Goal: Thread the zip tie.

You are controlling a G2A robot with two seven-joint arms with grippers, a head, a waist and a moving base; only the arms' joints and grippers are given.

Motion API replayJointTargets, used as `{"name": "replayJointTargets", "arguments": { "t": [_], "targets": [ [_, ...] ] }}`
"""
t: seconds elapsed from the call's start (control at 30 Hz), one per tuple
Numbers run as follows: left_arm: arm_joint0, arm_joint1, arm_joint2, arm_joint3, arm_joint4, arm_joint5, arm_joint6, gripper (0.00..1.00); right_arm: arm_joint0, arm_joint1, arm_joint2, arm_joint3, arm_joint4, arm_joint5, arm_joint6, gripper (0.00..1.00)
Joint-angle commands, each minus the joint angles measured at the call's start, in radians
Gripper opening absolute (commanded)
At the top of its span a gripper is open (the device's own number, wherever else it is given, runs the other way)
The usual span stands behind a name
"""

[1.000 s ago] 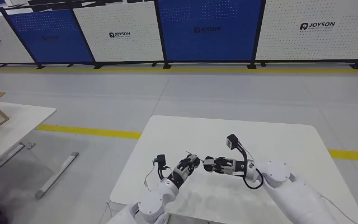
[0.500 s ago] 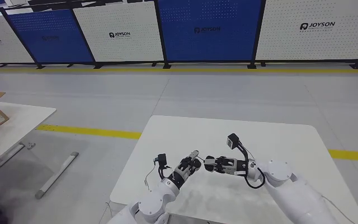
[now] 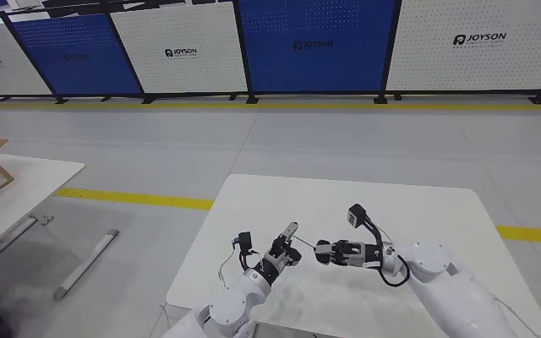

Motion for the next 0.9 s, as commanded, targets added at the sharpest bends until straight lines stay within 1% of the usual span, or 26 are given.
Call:
{"name": "replayJointTargets", "arguments": {
  "t": [0.0,0.03,0.07,0.17,0.2,0.6,0.63,0.77,0.83,0.87],
  "targets": [
    [0.0,0.0,0.0,0.0,0.0,0.0,0.0,1.0,-0.002,0.01,0.02,0.006,-0.006,0.004,0.06,0.0],
    [0.0,0.0,0.0,0.0,0.0,0.0,0.0,1.0,-0.002,0.014,0.027,0.005,-0.014,0.008,0.085,0.0],
    [0.0,0.0,0.0,0.0,0.0,0.0,0.0,1.0,0.001,0.02,0.031,0.002,-0.028,0.024,0.133,0.0],
    [0.0,0.0,0.0,0.0,0.0,0.0,0.0,1.0,0.016,0.027,0.042,0.005,-0.041,0.075,0.205,0.0],
    [0.0,0.0,0.0,0.0,0.0,0.0,0.0,1.0,0.018,0.028,0.05,0.009,-0.033,0.075,0.202,0.0],
    [0.0,0.0,0.0,0.0,0.0,0.0,0.0,1.0,0.018,0.028,0.05,0.009,-0.033,0.075,0.202,0.0],
    [0.0,0.0,0.0,0.0,0.0,0.0,0.0,1.0,0.008,0.027,0.052,-0.001,-0.024,0.073,0.185,0.0],
    [0.001,-0.003,-0.001,0.004,-0.002,0.0,-0.004,1.0,0.0,0.03,0.086,0.005,0.035,0.025,0.227,0.0],
    [0.004,-0.006,-0.003,0.001,-0.018,-0.007,-0.001,1.0,-0.001,0.031,0.09,0.005,0.053,0.027,0.227,0.0],
    [0.004,-0.005,-0.003,0.004,-0.03,0.0,-0.03,1.0,0.004,0.033,0.091,0.01,0.062,0.032,0.227,0.0]
  ]
}}
